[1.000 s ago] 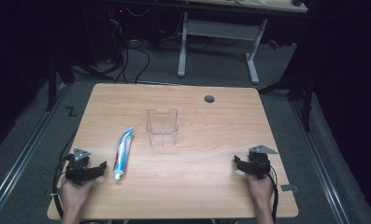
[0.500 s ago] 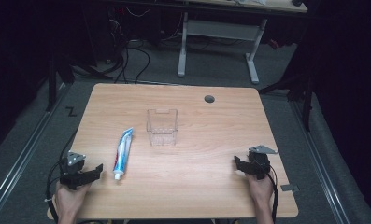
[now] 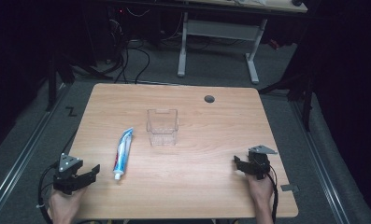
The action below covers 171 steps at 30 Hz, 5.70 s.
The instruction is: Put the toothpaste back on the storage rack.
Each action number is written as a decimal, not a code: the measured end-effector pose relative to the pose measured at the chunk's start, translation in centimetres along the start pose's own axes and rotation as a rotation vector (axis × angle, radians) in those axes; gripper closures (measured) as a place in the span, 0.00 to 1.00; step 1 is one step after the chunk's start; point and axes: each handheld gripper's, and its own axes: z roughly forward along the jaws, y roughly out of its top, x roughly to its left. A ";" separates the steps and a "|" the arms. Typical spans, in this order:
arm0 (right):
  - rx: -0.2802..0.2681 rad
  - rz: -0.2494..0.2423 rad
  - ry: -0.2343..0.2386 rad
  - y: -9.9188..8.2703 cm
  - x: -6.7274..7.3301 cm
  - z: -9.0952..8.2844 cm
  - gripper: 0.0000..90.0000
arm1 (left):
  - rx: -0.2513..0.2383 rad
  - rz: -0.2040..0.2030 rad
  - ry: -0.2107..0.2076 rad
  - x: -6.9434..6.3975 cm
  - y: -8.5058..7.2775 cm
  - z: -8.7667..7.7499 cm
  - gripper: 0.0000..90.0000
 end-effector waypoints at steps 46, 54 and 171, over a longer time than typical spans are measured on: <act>-0.002 -0.013 0.013 0.0 0.1 0.0 0.33 | 0.286 0.166 -0.041 -6.0 9.9 7.9 0.49; 0.001 -0.016 0.016 0.0 0.2 0.0 0.34 | 0.322 0.173 -0.010 -6.4 10.9 9.4 0.50; -0.001 -0.024 0.022 0.0 0.3 0.0 0.34 | 0.200 0.085 -0.190 -5.5 13.7 6.2 0.80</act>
